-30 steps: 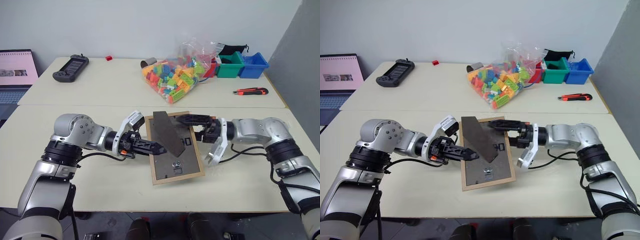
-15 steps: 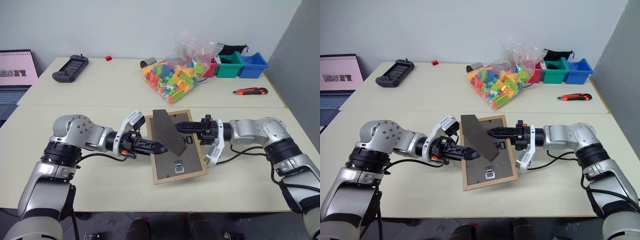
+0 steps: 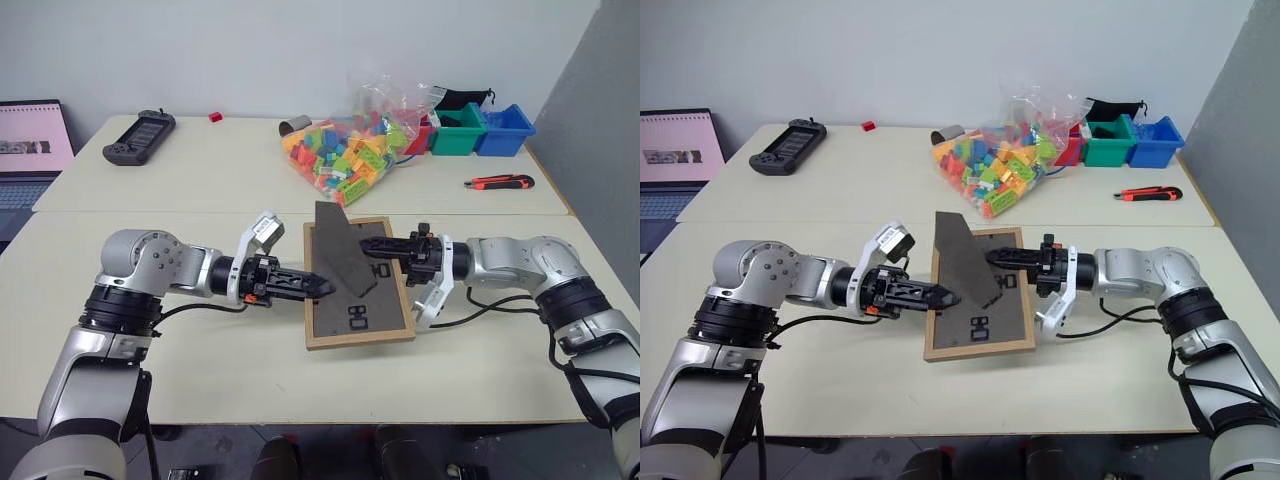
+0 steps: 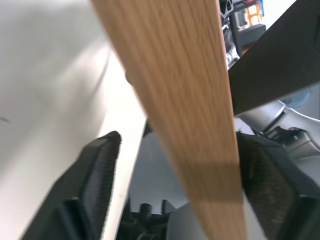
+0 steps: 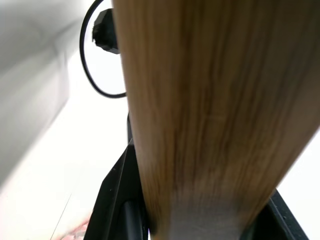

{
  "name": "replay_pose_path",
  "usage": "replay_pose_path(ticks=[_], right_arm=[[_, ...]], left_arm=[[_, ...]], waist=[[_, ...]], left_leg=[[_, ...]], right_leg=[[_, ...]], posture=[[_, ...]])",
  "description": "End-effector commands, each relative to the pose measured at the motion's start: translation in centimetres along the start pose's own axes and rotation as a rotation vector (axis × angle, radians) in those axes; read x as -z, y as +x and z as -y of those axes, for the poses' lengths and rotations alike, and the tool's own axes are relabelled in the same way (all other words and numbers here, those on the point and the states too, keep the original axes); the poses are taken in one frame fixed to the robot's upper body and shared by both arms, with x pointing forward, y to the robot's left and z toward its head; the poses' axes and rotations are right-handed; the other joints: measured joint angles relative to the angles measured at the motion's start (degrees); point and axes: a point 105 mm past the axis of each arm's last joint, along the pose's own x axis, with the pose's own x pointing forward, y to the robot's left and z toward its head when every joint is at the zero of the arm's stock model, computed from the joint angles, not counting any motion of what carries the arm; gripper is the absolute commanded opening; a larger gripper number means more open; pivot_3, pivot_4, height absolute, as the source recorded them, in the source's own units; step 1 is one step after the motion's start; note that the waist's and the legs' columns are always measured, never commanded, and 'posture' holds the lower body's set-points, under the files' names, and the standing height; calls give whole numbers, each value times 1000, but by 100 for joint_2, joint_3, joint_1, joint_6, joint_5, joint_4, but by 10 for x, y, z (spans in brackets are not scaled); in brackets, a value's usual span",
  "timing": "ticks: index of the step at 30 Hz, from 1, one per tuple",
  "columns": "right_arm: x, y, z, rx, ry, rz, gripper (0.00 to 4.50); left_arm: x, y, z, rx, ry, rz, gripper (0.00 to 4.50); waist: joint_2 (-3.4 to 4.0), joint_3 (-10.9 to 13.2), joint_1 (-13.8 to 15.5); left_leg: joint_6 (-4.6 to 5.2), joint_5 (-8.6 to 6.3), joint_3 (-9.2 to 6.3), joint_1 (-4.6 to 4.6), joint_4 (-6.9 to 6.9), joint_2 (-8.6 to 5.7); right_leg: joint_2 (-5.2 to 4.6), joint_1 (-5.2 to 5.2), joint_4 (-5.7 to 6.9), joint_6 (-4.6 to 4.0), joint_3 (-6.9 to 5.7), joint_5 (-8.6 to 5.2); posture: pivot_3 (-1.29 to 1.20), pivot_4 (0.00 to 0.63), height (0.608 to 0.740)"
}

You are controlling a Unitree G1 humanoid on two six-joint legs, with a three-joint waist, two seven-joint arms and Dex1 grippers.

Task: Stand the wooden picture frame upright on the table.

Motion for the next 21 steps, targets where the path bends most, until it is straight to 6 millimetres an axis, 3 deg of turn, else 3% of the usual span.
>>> replay_pose_path(ticks=[1, 4, 7, 9, 15, 18, 21], right_arm=[[6, -9, 19, 88, 32, -34, 1444], [17, -22, 4, 81, 200, -127, 1444], [35, -23, -1, 130, 428, -261, 1444], [50, -18, 1, 180, 648, -322, 1444], [78, 1, 9, 273, 1264, -330, 1444], [86, 13, 15, 333, 1485, -302, 1444], [89, 26, 15, 370, 1588, -288, 1444]], left_arm=[[-15, -19, 7, -63, 116, 72, 4429], [-32, -52, -6, -251, 239, 212, 4429], [-31, -64, -14, -419, 397, 220, 4429], [-24, -60, -5, -418, 476, 201, 4429], [-26, -54, -6, -557, 662, 283, 4429], [-24, -52, -17, -652, 739, 287, 4429], [-28, -54, -30, -739, 788, 349, 4429]], waist=[[0, 0, 0], [0, 0, 1], [0, 0, -21], [0, 0, -38], [1, 1, 19], [1, 1, 33], [1, 1, 33]], left_leg=[[0, 0, 1, 1, 0, 0], [3, -2, 0, 1, 0, 0], [8, -5, 6, 7, -4, 3], [10, -6, 8, 11, -4, 8], [13, -7, 0, 13, 1, 10], [14, -8, 0, 13, 0, 7], [16, -9, 0, 16, -3, 9]], right_leg=[[0, 0, 1, 0, 0, 0], [0, 3, -1, 0, -1, 0], [-2, 7, -3, 0, 3, 0], [-3, 16, -6, -1, 4, 1], [-7, 30, -5, -1, -11, 1], [-9, 31, -7, -1, -14, 1], [-9, 30, -8, -1, -17, 1]], posture=[[0, 150, 740], [0, 150, 740], [0, 150, 740], [0, 150, 740], [0, 150, 740], [0, 150, 740], [0, 150, 740]])
